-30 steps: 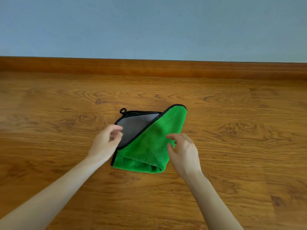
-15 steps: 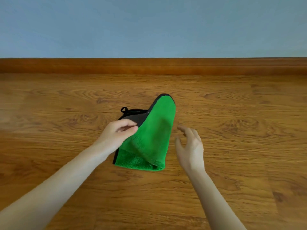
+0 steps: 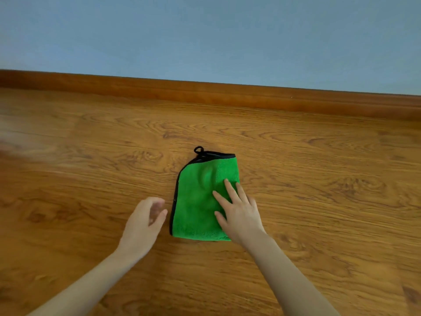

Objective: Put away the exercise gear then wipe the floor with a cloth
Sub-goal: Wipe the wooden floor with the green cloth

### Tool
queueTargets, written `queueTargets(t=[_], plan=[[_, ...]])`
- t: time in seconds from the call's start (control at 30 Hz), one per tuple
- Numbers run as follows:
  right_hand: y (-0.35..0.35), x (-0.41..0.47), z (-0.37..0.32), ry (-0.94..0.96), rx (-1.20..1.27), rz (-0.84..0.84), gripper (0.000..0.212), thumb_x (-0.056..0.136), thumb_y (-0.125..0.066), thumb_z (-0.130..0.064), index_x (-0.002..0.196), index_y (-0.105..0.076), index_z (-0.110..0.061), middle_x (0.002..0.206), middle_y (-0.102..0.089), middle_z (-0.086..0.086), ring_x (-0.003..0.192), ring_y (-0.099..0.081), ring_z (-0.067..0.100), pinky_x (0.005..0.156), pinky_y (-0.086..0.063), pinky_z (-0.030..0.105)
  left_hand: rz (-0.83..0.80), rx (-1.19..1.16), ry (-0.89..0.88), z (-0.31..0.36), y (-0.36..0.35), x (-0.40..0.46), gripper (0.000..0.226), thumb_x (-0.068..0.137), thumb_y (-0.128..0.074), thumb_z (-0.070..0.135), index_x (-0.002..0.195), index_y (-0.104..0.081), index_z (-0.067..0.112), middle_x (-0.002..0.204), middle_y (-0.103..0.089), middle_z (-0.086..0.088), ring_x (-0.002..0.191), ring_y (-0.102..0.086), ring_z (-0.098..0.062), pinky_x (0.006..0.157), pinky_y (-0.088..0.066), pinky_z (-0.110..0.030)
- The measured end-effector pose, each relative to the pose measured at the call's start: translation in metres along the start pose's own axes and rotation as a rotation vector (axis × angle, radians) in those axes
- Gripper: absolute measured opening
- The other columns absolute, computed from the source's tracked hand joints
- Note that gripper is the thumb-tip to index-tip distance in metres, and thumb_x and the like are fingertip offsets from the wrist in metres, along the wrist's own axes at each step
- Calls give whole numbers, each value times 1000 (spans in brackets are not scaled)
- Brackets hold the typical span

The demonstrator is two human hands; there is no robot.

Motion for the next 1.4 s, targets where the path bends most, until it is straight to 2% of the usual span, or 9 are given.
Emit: queueTargets(t=[0.13, 0.3, 0.4, 0.6, 0.77, 0.97, 1.07, 1.23, 1.4], plan=[[11, -5, 10, -75, 21, 22, 54, 97, -34, -44, 148, -17, -35, 159, -1, 5, 145, -4, 30, 114, -18, 46, 69, 271, -456, 52, -8, -11, 28, 94, -46, 24, 121, -53, 20, 121, -51, 7, 117, -41, -3, 100, -31, -16], [17, -16, 29, -215, 167, 170, 51, 95, -42, -26, 145, -29, -33, 153, -23, 11, 138, -24, 30, 106, -30, 43, -66, 485, -404, 52, -46, 15, 56, 97, -25, 48, 148, -7, 32, 157, 2, -1, 145, 3, -19, 114, -6, -33], [18, -30, 40, -324, 350, 314, 52, 95, -44, -25, 145, -29, -28, 144, -39, 10, 127, -40, 27, 100, -38, 39, -106, 648, -561, 70, -64, 25, 61, 91, -10, 53, 146, 1, 29, 155, 9, -6, 143, 7, -22, 113, -4, -35], [-11, -49, 48, -555, 556, 246, 87, 81, -63, -50, 146, -18, -13, 136, -48, 6, 122, -50, 23, 94, -48, 36, -267, 752, -651, 77, -90, 35, 67, 96, -37, 42, 144, 6, 26, 155, 5, -17, 144, -2, -31, 110, 1, -35], [1, -38, 56, -479, 881, 321, 38, 77, -67, -19, 113, -61, -10, 102, -66, 6, 97, -62, 24, 79, -53, 35, -263, 691, -648, 94, -77, 33, 83, 93, -41, 46, 142, 22, 23, 154, 19, -9, 144, 11, -23, 116, -2, -36], [92, -52, 70, -195, 841, 489, 32, 76, -67, -7, 107, -68, -14, 96, -62, -9, 89, -57, 7, 77, -44, 13, -86, 645, -931, 172, -54, 28, 111, 74, -69, 47, 146, 14, 26, 156, 13, -2, 143, 12, -20, 112, 0, -39], [134, -62, 75, -40, 696, 559, 33, 74, -68, -4, 105, -70, -15, 93, -65, -9, 85, -57, 1, 74, -41, 3, -74, 648, -941, 206, -55, 36, 113, 68, -76, 41, 149, 1, 21, 156, -17, -2, 144, -5, -20, 114, -3, -38], [193, -105, 87, 140, 357, 918, 37, 67, -68, 5, 103, -69, -7, 98, -68, 5, 93, -61, 18, 83, -49, 25, 222, 406, -1017, 250, -23, 27, 47, 68, -75, 11, 113, -64, 7, 98, -66, -10, 89, -62, -28, 83, -47, -39], [135, -122, 96, 205, 135, 862, 40, 67, -72, 8, 105, -68, -4, 98, -67, 9, 90, -58, 23, 80, -48, 32, 143, 464, -1072, 215, -60, 5, 56, 57, -81, -1, 110, -67, 8, 112, -67, -8, 99, -65, -27, 90, -47, -35]])
Point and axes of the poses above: each hand's wrist, its own x-axis towards the middle knuckle, its own y-axis out of the back of the hand, z = x × y, the point moved 9 cm from there along x, towards the middle knuckle
